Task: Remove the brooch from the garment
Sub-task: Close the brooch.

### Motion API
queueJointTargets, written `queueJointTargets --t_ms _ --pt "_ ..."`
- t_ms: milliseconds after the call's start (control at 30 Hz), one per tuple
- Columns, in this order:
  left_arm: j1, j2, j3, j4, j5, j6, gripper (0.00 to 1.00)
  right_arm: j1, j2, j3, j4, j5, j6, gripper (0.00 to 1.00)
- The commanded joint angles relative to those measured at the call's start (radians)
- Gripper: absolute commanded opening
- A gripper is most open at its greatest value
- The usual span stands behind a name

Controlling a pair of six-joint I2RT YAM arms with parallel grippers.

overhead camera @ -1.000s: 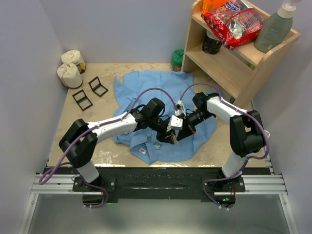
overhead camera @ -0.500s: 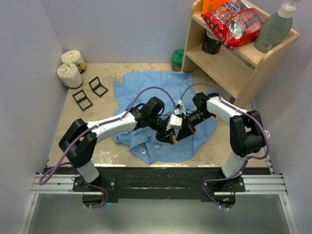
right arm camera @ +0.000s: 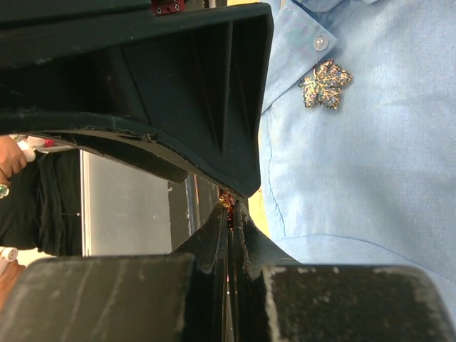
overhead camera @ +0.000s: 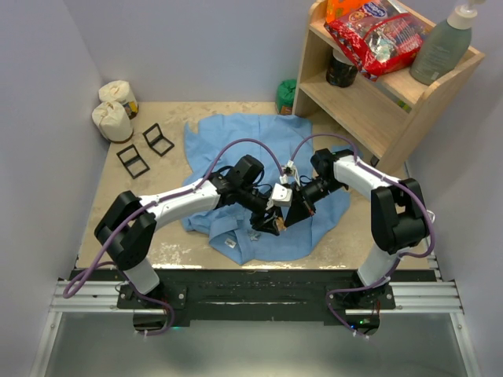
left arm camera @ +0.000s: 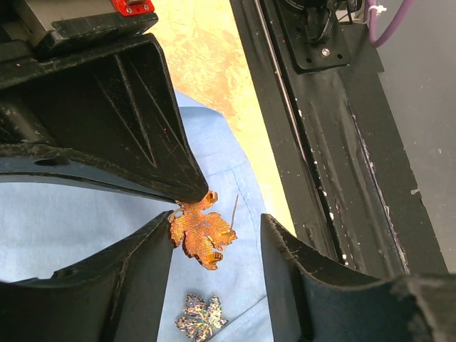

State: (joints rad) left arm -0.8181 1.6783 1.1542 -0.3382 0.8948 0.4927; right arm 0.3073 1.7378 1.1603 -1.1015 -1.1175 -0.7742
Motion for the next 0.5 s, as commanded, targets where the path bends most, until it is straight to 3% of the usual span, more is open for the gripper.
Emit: queueJointTargets --t_ms 0,233,467 --pt "-0.007 -0.032 0.024 -0.010 0.104 -0.017 0.56 -0.013 -0.034 0.004 0.057 0.008 0.001 0.00" --pt "0.008 -0.032 -0.010 0.096 0.116 -0.137 0.48 -0.016 -0.038 0.002 0.065 0.015 0.010 0.00" --pt "0.010 -0.029 -0.017 0.114 0.112 -0.151 0.44 -0.017 -0.043 -0.001 0.071 0.015 0.018 0.00"
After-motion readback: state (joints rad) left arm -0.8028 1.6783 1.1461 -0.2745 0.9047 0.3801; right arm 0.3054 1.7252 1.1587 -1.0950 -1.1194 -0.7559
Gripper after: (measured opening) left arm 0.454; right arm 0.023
